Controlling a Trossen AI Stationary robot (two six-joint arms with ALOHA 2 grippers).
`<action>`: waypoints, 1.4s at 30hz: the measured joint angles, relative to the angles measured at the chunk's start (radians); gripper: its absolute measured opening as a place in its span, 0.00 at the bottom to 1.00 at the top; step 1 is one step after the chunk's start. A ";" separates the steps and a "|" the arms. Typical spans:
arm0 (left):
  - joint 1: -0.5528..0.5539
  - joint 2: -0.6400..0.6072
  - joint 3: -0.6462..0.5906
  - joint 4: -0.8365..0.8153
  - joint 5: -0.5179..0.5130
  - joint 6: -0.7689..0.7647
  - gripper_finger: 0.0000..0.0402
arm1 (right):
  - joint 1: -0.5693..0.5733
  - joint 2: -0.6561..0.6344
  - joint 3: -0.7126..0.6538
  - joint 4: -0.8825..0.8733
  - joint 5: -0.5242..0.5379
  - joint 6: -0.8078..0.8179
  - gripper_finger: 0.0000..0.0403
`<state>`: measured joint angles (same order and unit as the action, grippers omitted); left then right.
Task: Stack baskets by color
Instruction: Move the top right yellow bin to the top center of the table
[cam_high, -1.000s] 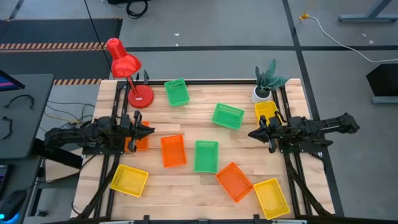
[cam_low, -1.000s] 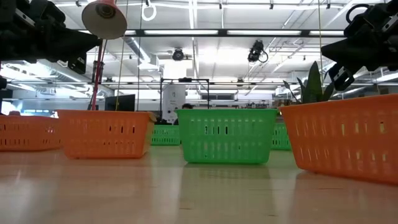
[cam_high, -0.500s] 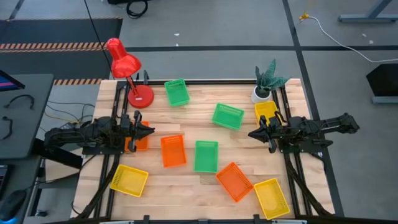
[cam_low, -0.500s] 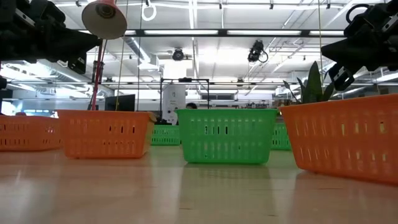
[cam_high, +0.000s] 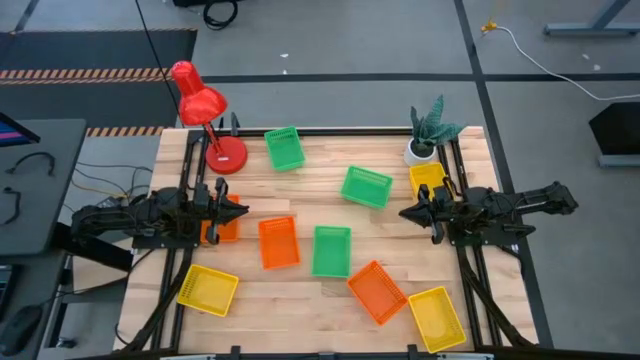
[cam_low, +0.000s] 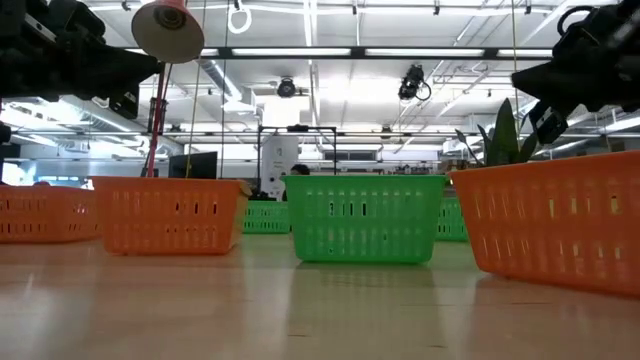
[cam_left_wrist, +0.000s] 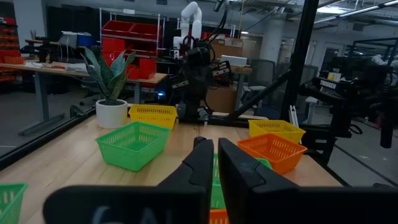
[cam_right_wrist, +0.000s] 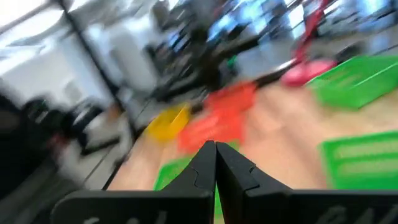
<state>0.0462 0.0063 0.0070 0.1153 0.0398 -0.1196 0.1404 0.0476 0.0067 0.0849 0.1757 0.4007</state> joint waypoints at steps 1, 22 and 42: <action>0.000 0.000 0.000 0.000 0.000 0.000 0.08 | 0.000 0.000 0.000 0.030 0.043 0.020 0.03; 0.000 0.000 0.000 0.000 0.000 0.055 0.09 | 0.000 0.000 0.000 0.876 0.388 -0.153 0.03; 0.003 0.000 0.000 0.002 0.117 0.105 0.07 | -0.071 0.497 0.381 0.555 0.589 0.075 0.03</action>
<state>0.0494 0.0063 0.0067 0.1169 0.1566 -0.0143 0.0697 0.5447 0.3875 0.6395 0.7649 0.4761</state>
